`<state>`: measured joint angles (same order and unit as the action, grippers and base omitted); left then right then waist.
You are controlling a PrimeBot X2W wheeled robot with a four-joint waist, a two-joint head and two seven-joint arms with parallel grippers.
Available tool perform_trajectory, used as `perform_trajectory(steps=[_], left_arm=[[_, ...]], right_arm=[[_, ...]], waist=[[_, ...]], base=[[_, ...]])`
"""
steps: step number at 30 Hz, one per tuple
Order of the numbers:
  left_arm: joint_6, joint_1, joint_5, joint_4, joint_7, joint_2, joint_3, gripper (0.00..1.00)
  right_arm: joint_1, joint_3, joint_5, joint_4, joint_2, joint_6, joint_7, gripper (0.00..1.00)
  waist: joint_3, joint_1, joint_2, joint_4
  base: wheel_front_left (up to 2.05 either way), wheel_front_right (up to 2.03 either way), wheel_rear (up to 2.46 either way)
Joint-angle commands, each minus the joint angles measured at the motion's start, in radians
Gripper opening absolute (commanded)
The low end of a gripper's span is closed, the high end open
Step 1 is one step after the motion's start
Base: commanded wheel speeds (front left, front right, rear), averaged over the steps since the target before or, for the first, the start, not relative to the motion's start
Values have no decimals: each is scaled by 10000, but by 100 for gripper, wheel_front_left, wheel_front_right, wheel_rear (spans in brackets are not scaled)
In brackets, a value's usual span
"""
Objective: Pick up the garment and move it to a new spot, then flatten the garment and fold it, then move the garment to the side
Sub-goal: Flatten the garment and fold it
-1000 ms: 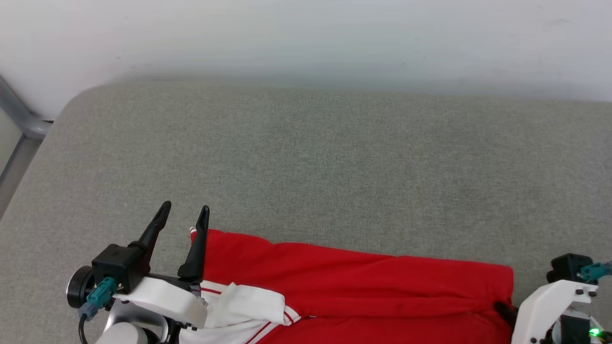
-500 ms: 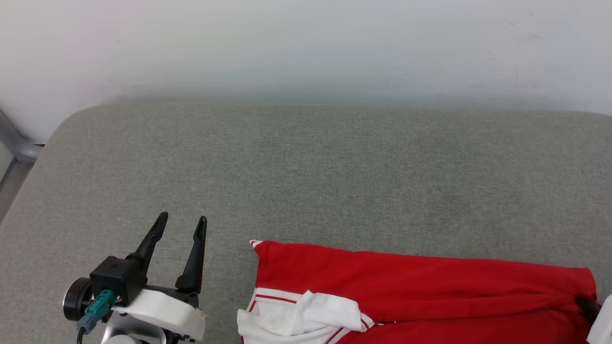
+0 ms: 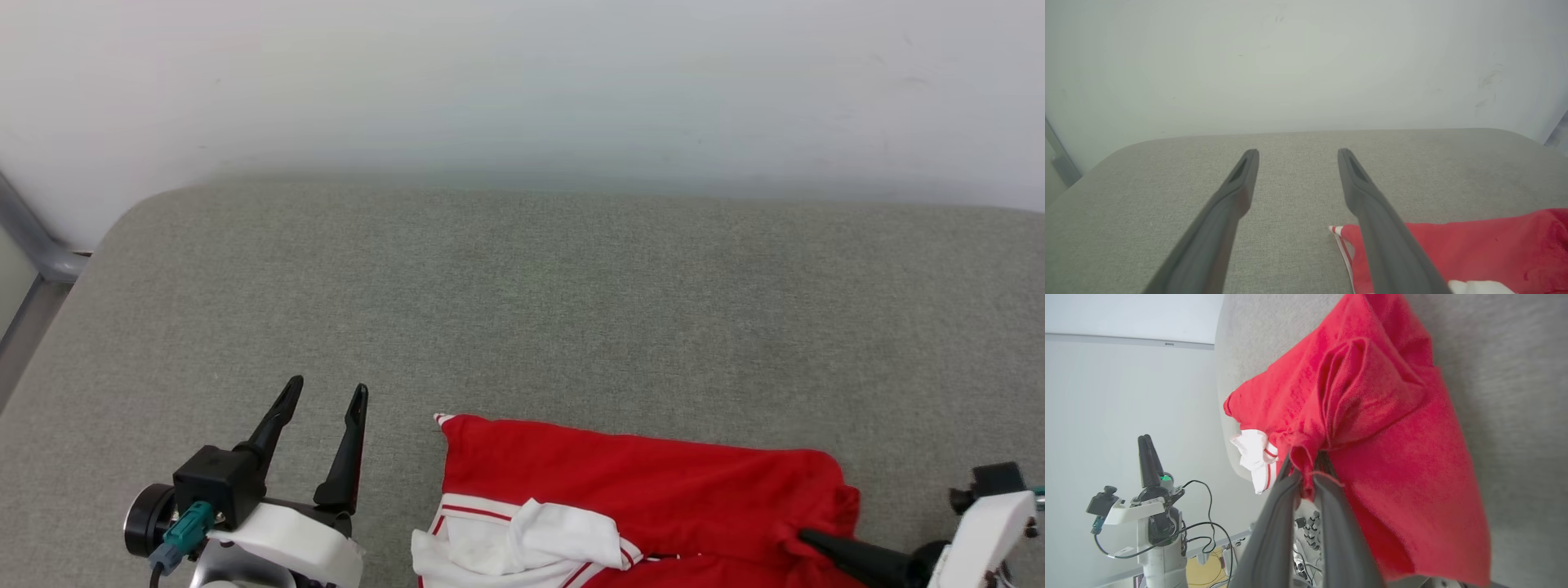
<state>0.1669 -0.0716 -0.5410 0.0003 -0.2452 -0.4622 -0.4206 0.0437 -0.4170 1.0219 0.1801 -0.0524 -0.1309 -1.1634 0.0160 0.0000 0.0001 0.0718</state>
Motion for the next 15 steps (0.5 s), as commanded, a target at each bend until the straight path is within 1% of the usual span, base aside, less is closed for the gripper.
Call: perform_trajectory(steps=[1,5,9,15], left_arm=[[-65,-102,-25,6,24,25,-46,100],[-104,-247,-24,34,50,49,-99,100],[-146,-398,-40,57,50,81,-120,100],[-256,-685,-56,106,-22,178,-129,100]], right_arm=[[150,255,339,104,32,4,53,0],[274,1511,1504,361,31,4,457,0],[612,2909,2488,472,35,4,1138,0],[1390,5080,3495,657,30,4,2259,0]], waist=[[2,0,-1,55],[68,0,-1,241],[218,0,-1,454],[683,0,-1,812]], base=[[0,0,0],[0,0,0],[0,0,0],[0,0,0]])
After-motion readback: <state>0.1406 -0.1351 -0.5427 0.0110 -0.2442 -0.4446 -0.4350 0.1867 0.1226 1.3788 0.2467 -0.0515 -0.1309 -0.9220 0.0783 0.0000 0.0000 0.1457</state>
